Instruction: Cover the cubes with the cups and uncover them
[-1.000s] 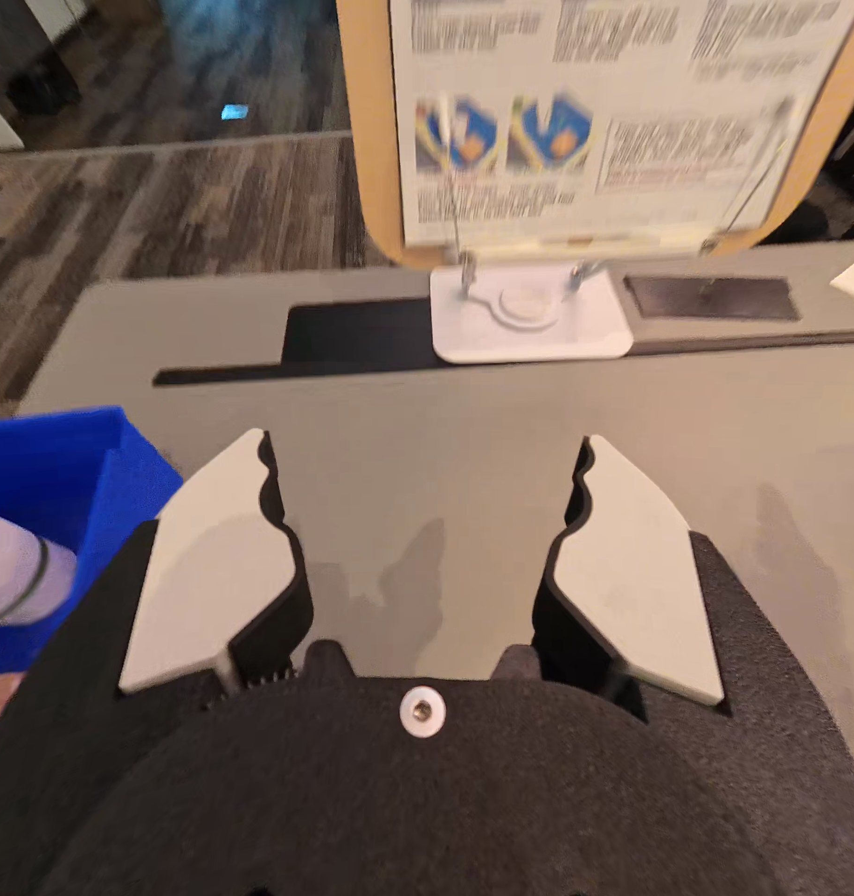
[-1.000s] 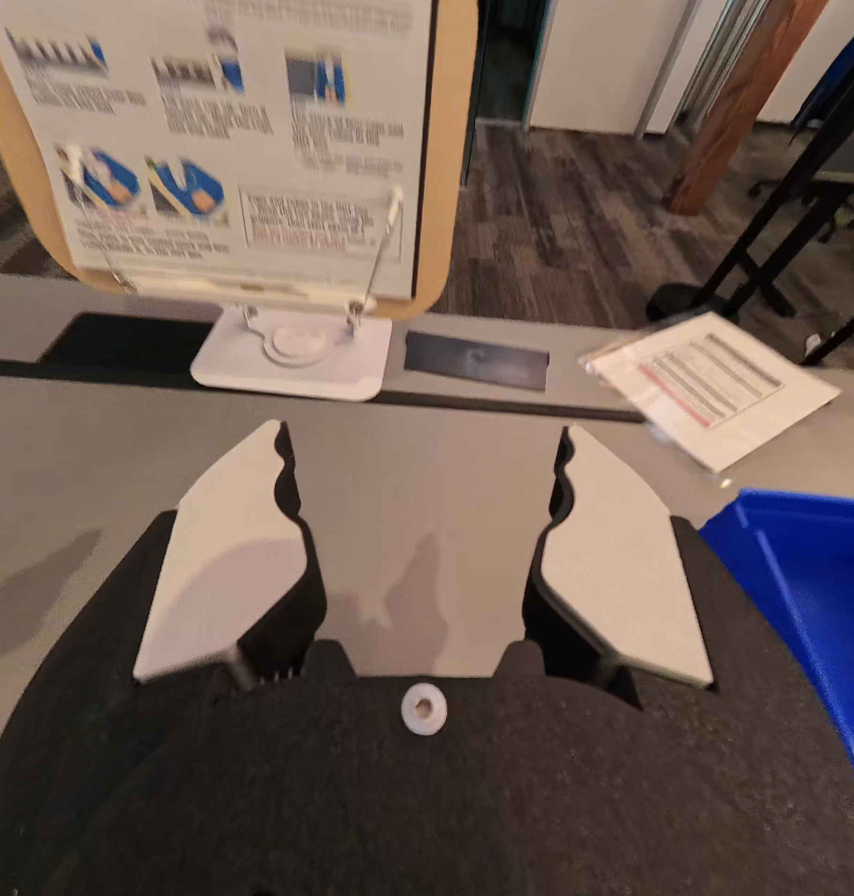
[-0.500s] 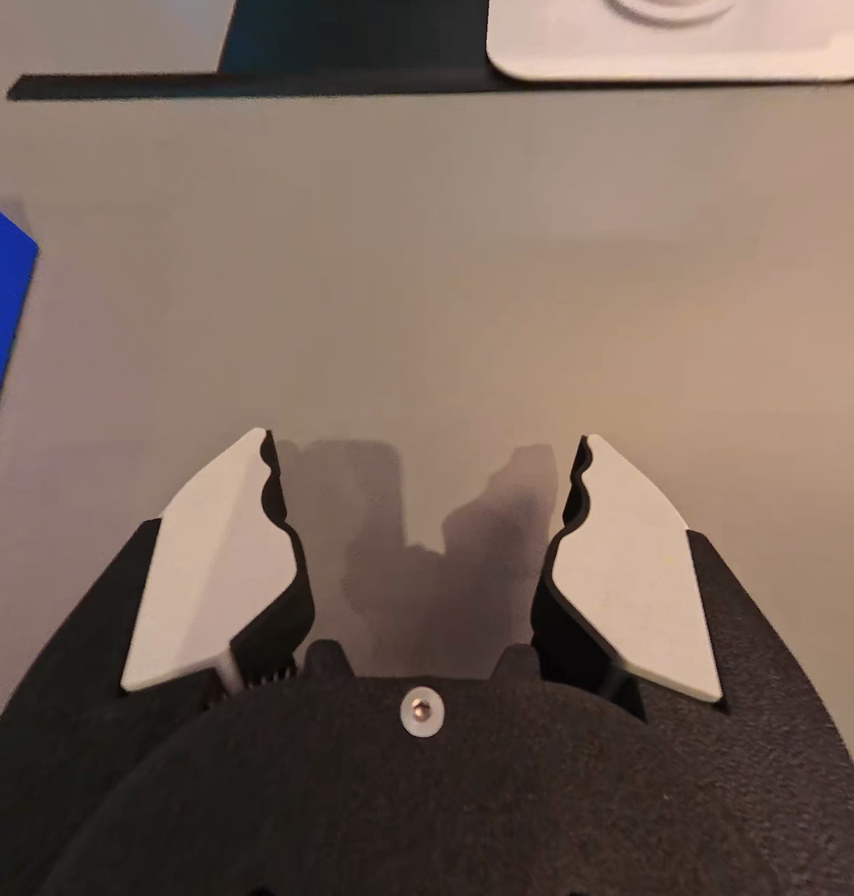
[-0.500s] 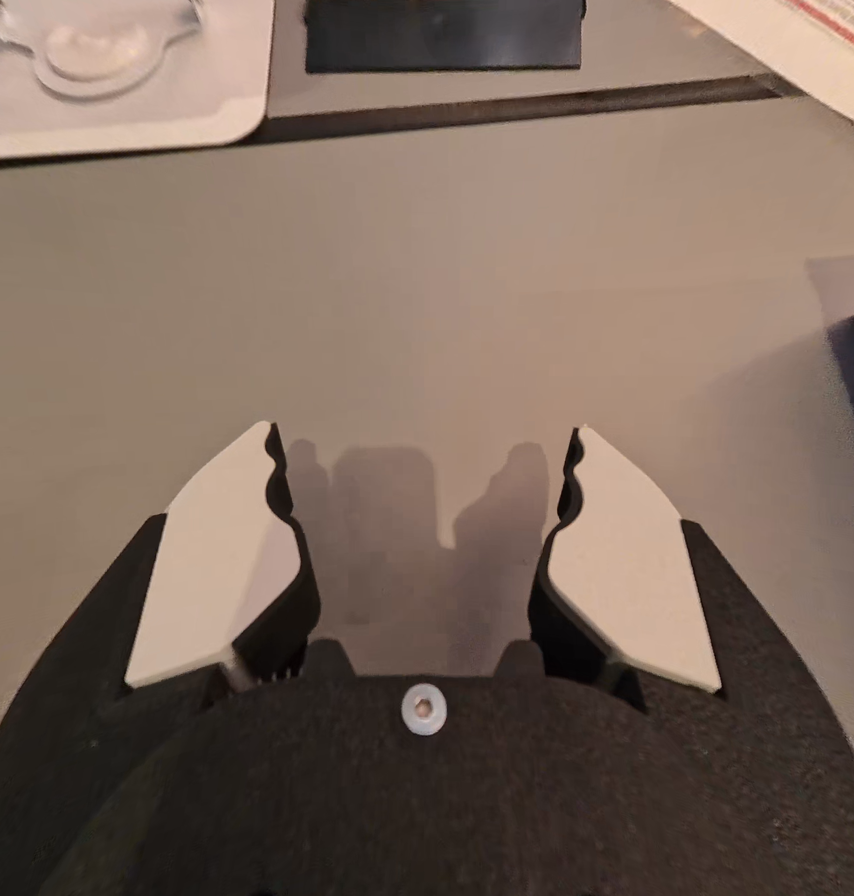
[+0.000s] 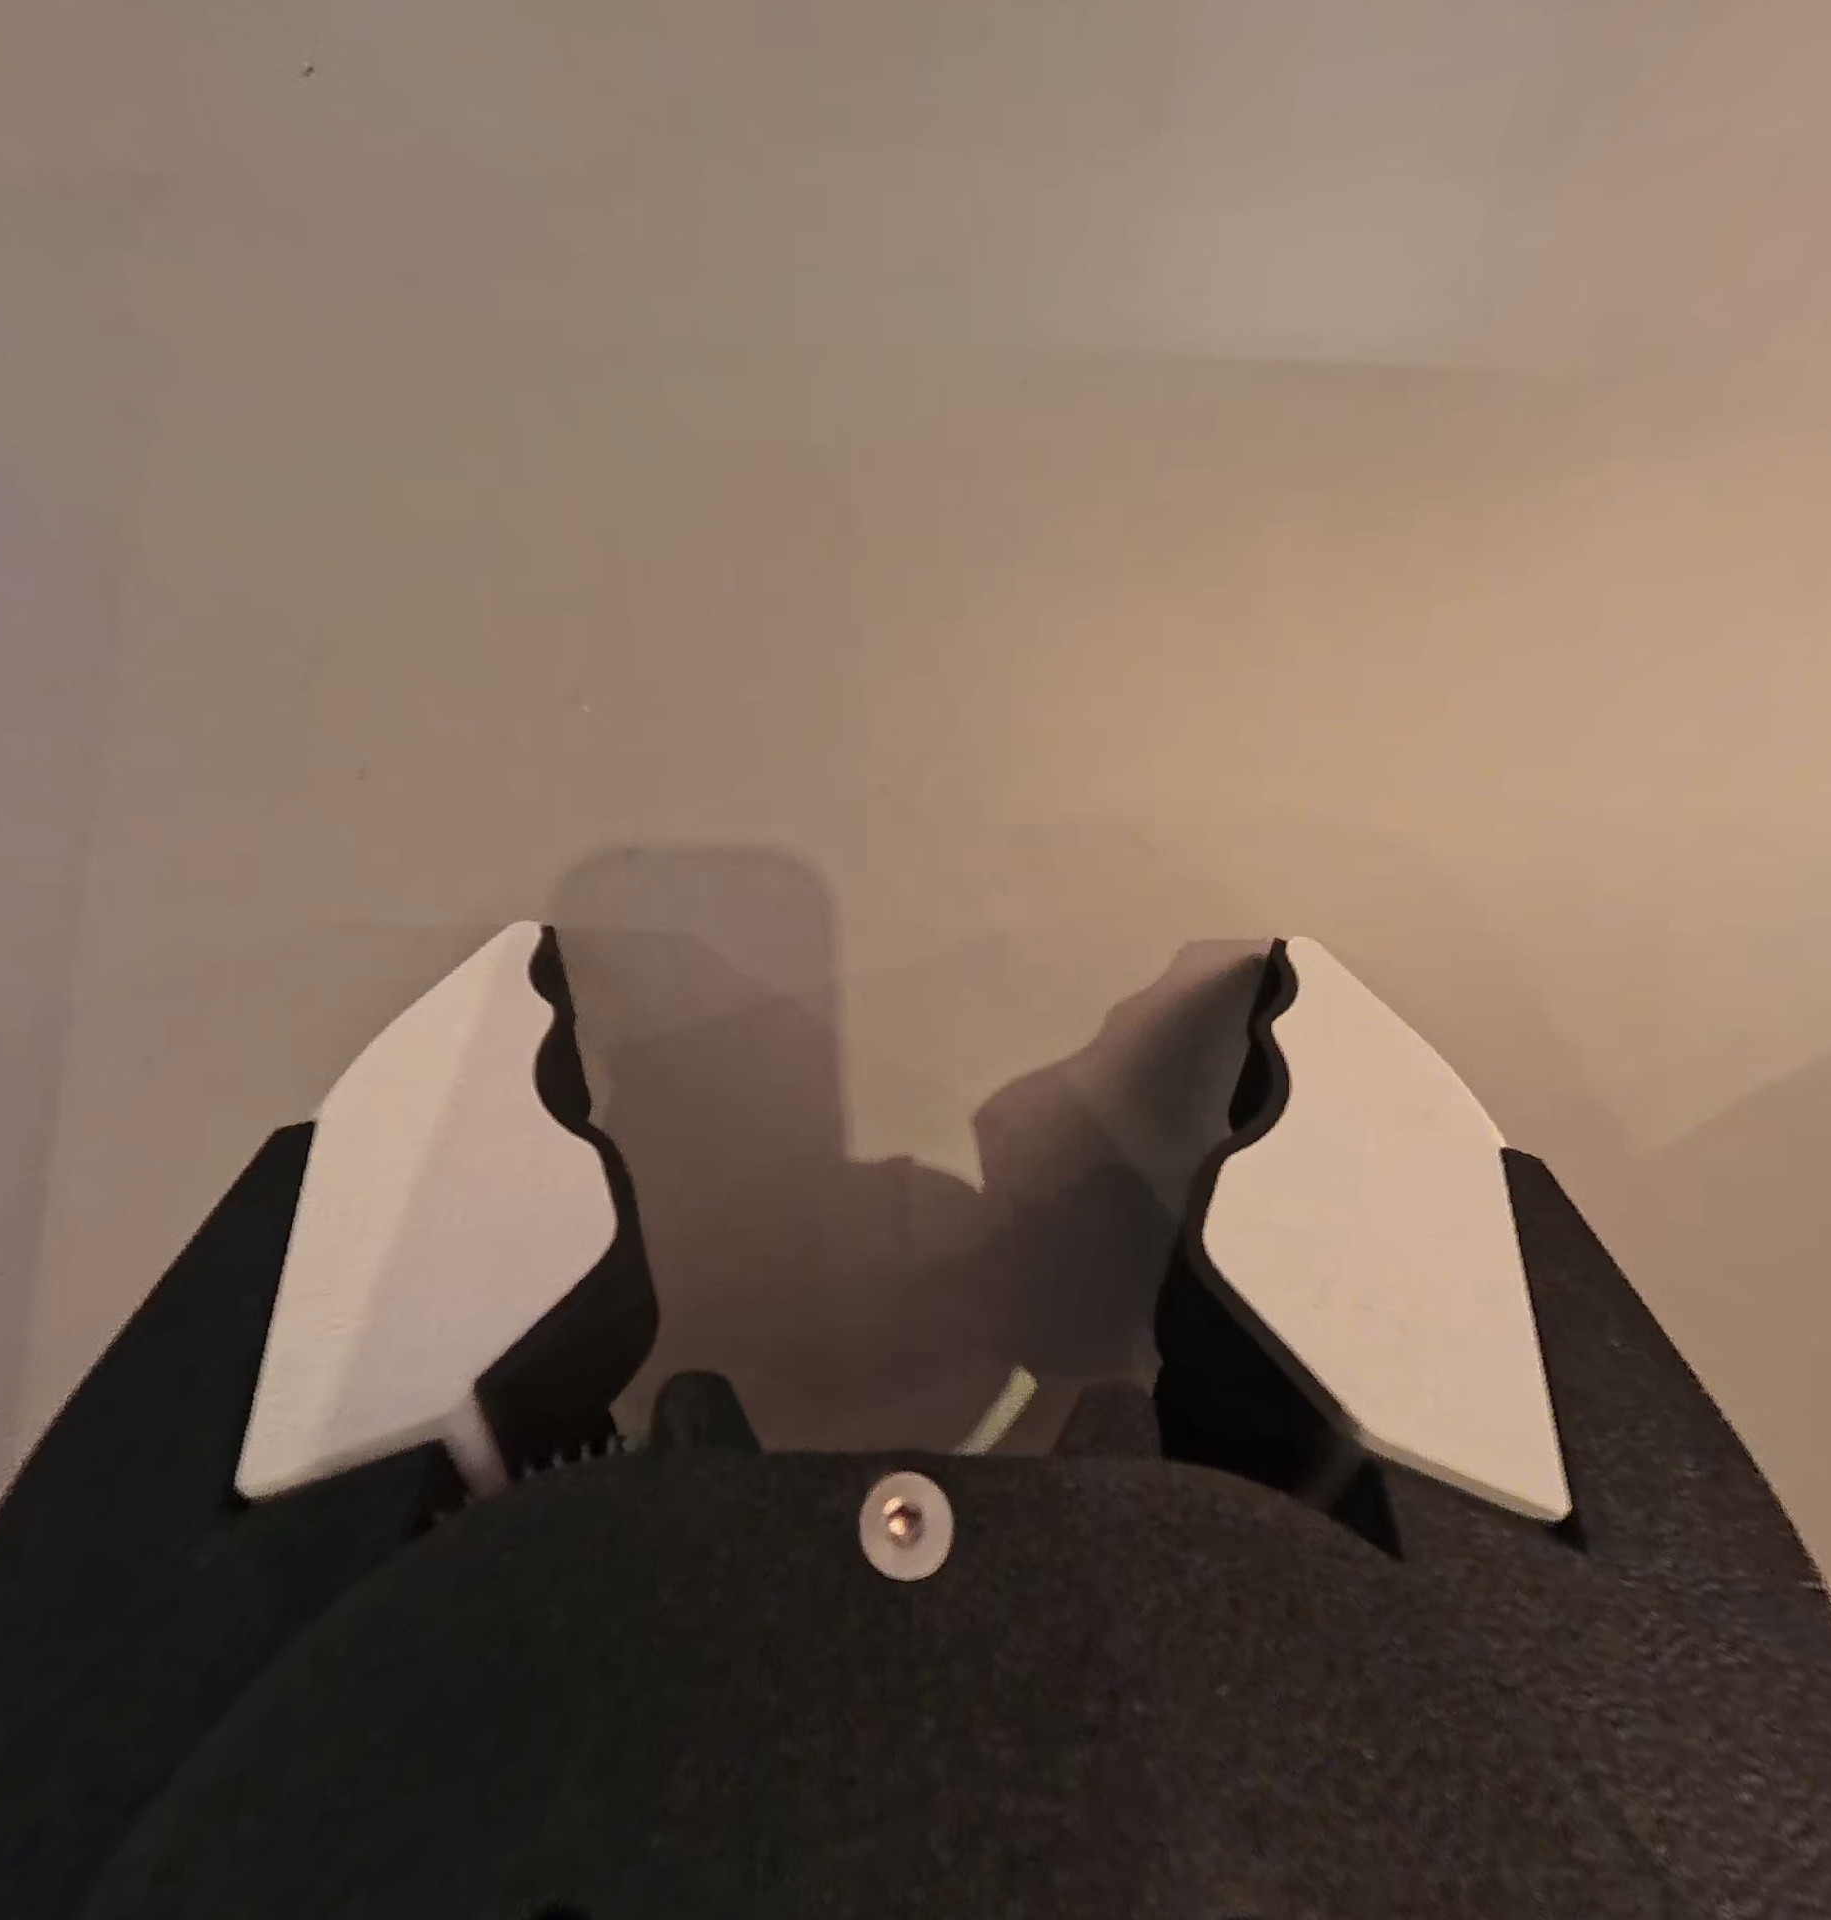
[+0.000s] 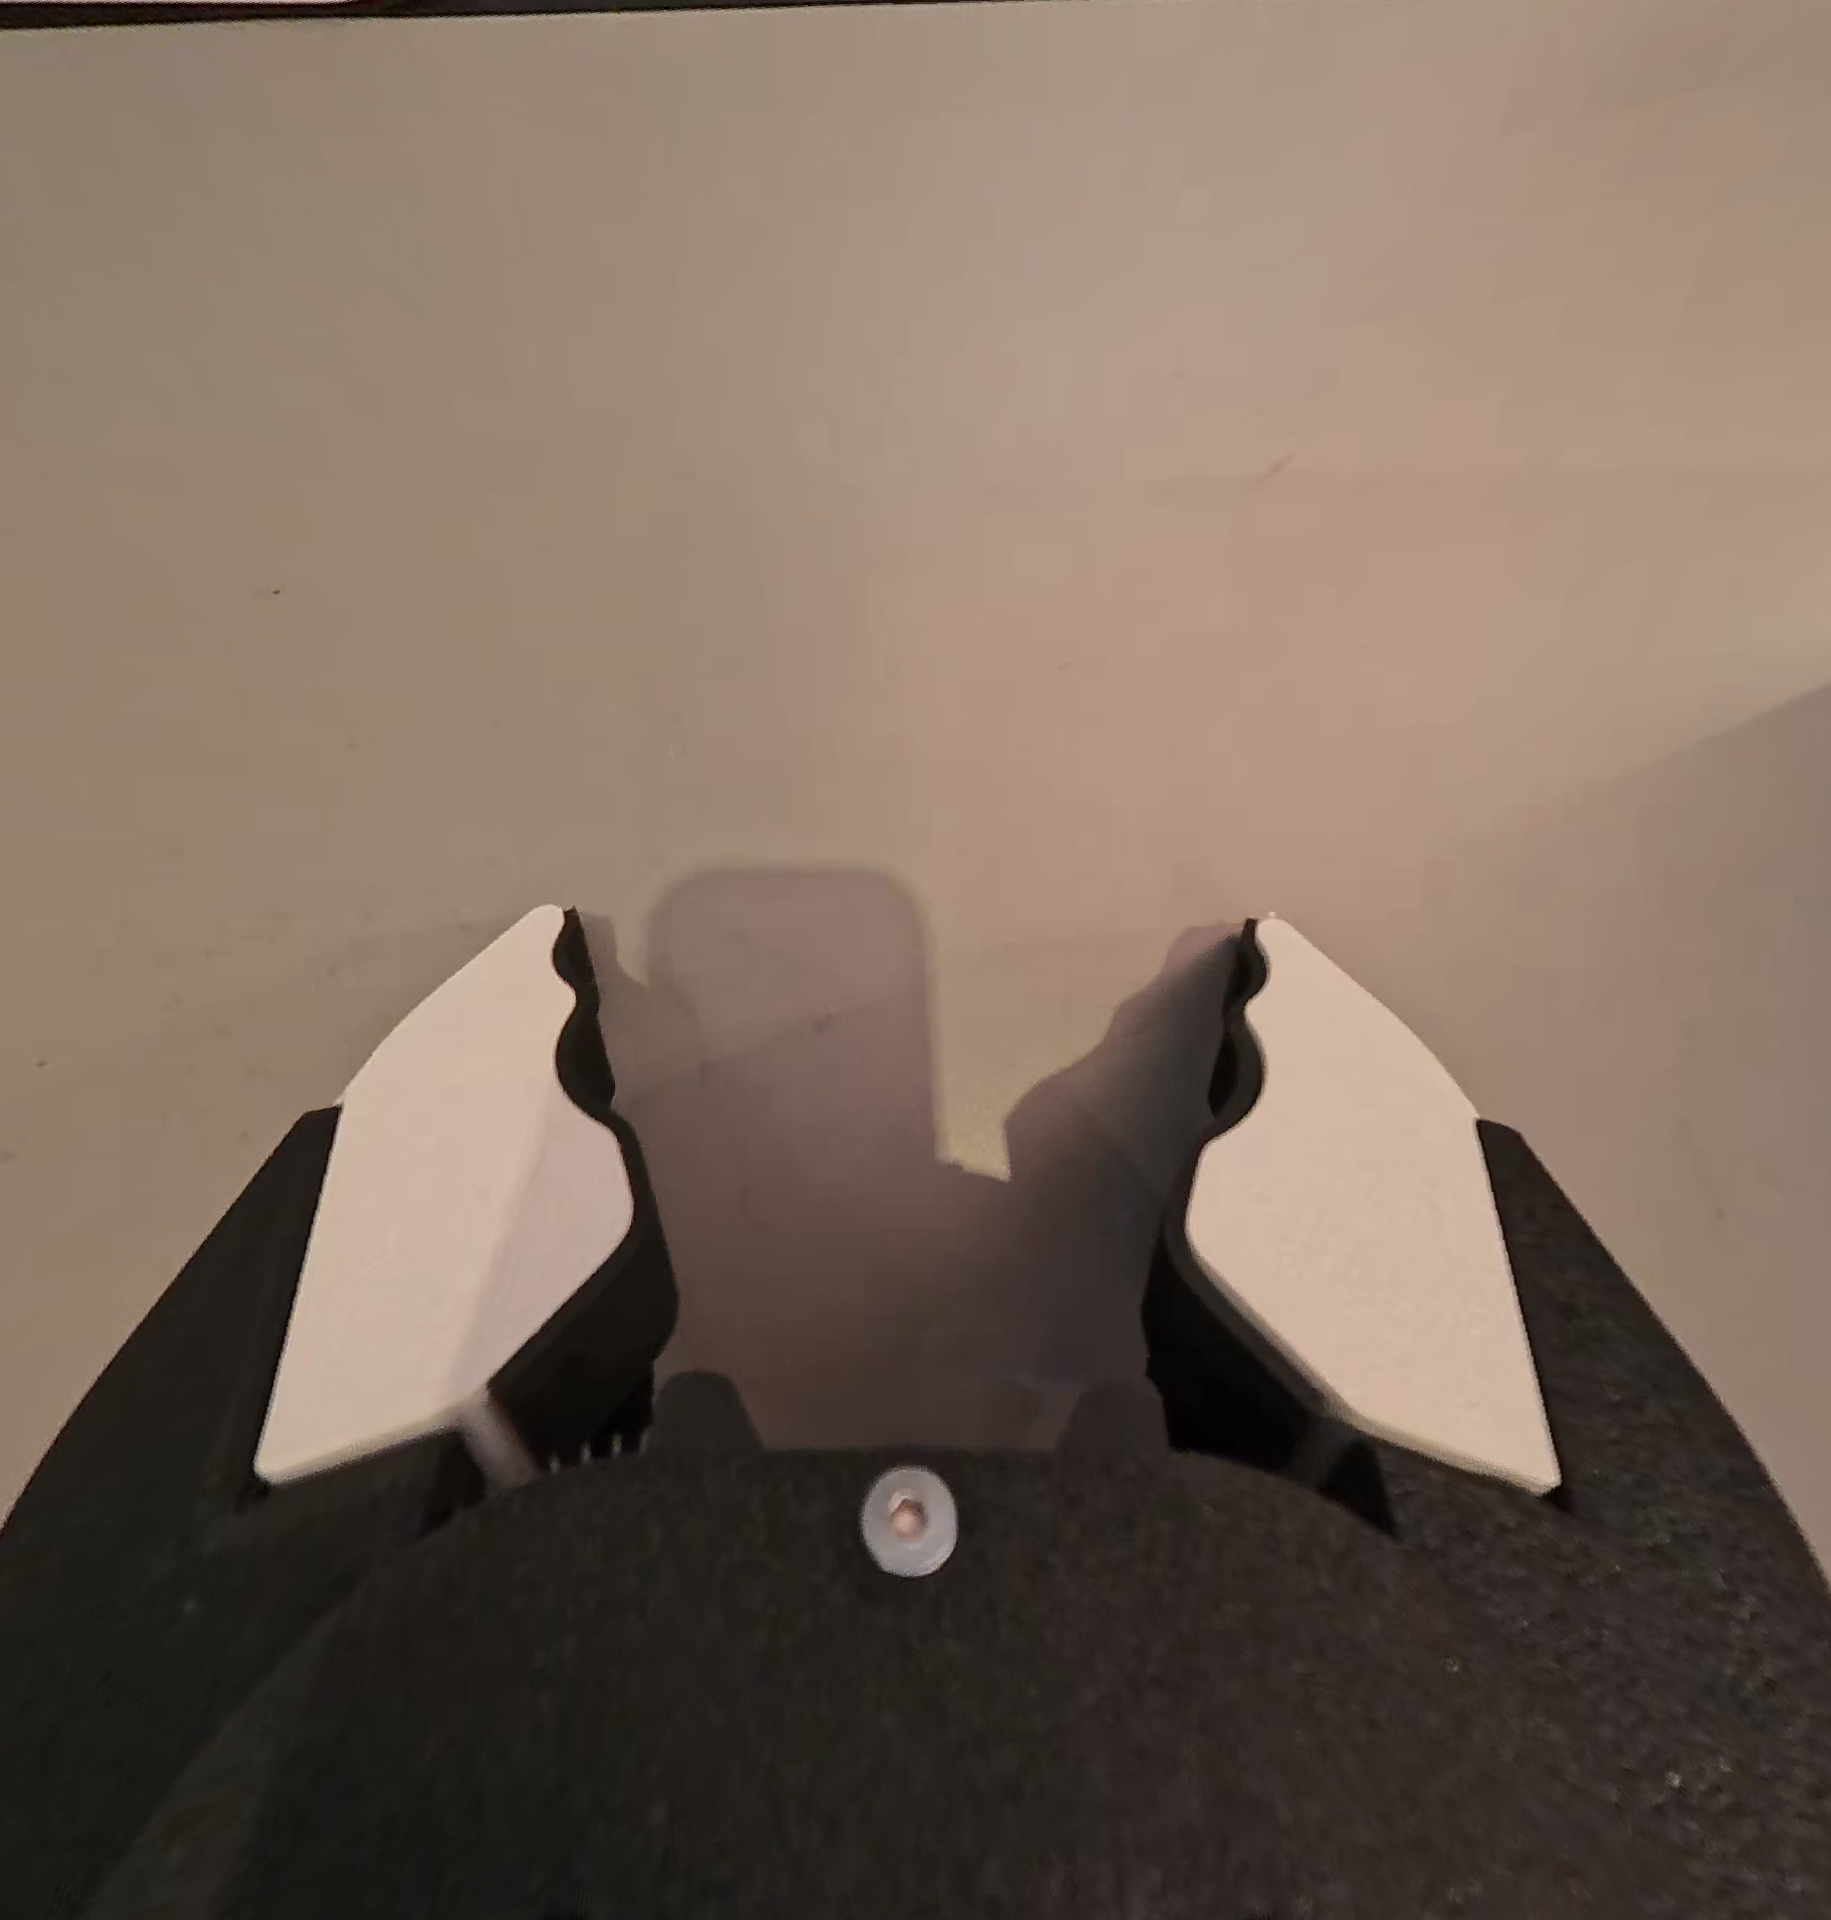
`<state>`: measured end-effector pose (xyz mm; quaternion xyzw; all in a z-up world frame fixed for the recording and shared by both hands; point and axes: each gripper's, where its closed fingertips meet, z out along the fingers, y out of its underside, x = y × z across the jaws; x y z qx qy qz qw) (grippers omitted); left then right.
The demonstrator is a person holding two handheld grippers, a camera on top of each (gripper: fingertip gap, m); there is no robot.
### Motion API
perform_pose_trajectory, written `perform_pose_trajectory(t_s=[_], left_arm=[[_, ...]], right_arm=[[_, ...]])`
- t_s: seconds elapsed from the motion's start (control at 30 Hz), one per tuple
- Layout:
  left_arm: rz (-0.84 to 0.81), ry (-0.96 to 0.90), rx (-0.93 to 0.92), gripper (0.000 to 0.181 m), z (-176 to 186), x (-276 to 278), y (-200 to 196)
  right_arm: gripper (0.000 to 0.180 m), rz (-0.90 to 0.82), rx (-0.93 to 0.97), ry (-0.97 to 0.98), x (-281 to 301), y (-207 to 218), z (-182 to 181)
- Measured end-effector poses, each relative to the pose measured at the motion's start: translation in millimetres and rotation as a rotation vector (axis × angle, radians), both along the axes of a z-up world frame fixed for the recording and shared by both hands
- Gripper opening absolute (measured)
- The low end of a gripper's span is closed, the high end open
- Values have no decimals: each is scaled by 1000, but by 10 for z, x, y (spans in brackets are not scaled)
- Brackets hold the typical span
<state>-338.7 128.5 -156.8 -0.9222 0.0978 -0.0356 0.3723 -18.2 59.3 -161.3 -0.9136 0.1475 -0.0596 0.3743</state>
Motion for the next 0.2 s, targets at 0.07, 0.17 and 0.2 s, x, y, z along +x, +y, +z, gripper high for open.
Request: perform_pose_trajectory(t_s=[0.07, 0.17, 0.2], left_arm=[[1, -1, 1, 123, 1, 1, 2], [2, -1, 3, 123, 2, 0, -1], [3, -1, 4, 123, 2, 0, -2]], right_arm=[[113, 1, 1, 0, -1, -2, 0], [113, 0, 1, 0, -1, -4, 2], [113, 0, 1, -1, -1, -5, 1]])
